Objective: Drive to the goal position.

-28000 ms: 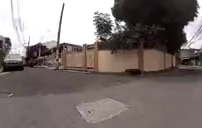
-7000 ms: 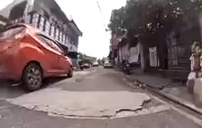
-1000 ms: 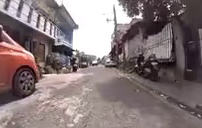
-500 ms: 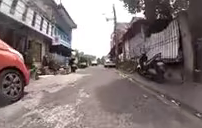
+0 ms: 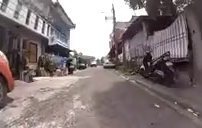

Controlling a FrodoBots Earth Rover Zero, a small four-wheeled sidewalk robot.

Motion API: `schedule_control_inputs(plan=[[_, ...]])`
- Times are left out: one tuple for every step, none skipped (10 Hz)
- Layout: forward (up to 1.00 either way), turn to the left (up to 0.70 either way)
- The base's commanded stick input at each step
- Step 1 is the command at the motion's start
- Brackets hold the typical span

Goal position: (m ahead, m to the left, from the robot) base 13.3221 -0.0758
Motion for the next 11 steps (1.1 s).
schedule_control_inputs(plan=[[1.0,0.0],[1.0,0.0],[1.0,0.0],[1.0,0.0],[1.0,0.0],[1.0,0.0],[1.0,0.0],[1.0,0.0],[1.0,0.0],[1.0,0.0],[1.0,0.0]])
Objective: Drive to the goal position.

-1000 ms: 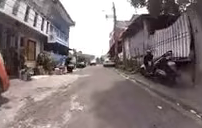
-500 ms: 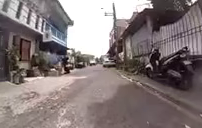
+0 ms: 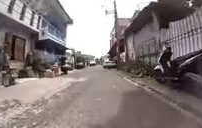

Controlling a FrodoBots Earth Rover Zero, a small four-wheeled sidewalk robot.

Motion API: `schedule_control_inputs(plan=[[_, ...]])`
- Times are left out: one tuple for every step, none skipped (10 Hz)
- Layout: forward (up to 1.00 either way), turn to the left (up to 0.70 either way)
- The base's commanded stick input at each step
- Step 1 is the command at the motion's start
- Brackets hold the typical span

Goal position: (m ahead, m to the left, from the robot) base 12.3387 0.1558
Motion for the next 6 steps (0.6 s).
schedule_control_inputs(plan=[[1.0,0.0],[1.0,0.0],[1.0,0.0],[1.0,0.0],[1.0,0.0],[1.0,0.0]])
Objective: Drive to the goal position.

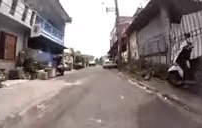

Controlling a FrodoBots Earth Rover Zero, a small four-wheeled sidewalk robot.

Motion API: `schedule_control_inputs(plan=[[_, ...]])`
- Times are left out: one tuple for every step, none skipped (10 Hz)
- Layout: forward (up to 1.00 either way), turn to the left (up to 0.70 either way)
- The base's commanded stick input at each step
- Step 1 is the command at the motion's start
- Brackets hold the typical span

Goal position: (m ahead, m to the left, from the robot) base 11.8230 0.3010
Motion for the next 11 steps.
schedule_control_inputs(plan=[[1.0,0.0],[1.0,0.0],[1.0,0.0],[1.0,0.0],[1.0,0.0],[1.0,0.0],[1.0,0.0],[1.0,0.0],[1.0,0.0],[1.0,0.0],[1.0,0.0]])
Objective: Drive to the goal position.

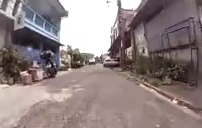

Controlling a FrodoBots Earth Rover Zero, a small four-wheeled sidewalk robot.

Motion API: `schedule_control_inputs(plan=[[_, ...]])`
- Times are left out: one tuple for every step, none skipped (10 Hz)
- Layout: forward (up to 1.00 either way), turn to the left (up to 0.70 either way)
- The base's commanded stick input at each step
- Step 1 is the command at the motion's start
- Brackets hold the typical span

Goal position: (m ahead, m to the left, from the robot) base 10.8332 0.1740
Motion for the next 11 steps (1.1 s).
schedule_control_inputs(plan=[[1.0,0.0],[1.0,0.0],[1.0,0.0],[1.0,0.0],[1.0,0.0],[1.0,0.0],[1.0,0.0],[1.0,0.0],[1.0,0.0],[1.0,0.0],[1.0,0.0]])
